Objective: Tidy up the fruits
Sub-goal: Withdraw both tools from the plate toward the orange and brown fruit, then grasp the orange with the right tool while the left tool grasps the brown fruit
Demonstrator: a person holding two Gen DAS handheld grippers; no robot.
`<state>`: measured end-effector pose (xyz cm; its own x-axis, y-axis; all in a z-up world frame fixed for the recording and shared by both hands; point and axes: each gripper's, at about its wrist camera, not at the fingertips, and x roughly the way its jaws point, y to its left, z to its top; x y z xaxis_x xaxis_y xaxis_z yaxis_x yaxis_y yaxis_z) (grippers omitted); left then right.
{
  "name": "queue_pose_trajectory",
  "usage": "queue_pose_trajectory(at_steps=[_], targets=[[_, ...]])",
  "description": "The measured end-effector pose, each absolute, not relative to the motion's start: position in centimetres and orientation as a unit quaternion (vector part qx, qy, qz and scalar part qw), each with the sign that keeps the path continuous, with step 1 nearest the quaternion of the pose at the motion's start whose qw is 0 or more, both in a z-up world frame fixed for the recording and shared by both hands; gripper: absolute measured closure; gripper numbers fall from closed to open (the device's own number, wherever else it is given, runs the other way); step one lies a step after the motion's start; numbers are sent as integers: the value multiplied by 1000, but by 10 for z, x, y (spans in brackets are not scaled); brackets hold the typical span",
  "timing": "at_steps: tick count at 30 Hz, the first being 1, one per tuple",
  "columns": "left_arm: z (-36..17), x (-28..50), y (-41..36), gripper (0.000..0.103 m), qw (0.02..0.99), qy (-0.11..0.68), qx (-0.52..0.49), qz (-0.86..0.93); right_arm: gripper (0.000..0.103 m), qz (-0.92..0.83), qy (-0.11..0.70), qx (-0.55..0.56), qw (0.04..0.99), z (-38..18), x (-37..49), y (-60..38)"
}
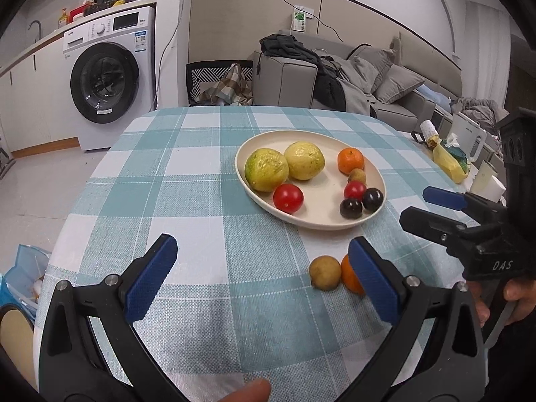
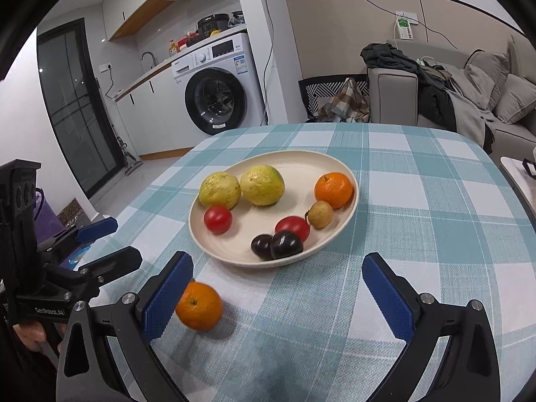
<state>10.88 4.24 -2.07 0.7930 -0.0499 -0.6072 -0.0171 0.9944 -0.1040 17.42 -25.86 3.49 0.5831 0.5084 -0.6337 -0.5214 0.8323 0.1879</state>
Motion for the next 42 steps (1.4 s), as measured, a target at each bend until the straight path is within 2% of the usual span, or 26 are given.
queue_pose_trajectory(at_steps=[13,30,32,36,39,42], targets=[[-25,109,29,1,944,328,-27,-17,0,313,376,-31,871,26,158,-244],[-28,112,42,1,941,333,-58,-19,1,334,419,-103,838,8,144,-211],[-28,112,42,1,941,334,-58,-20,5,338,419,-107,836,7,144,-208],[-28,112,42,1,941,334,-57,-19,25,348,424,-108,829,6,145,-203],[-28,112,43,1,940,335,-57,-19,28,353,425,-107,827,5,145,-201],[-28,113,42,1,940,336,-56,-19,37,362,421,-101,825,7,144,-201]])
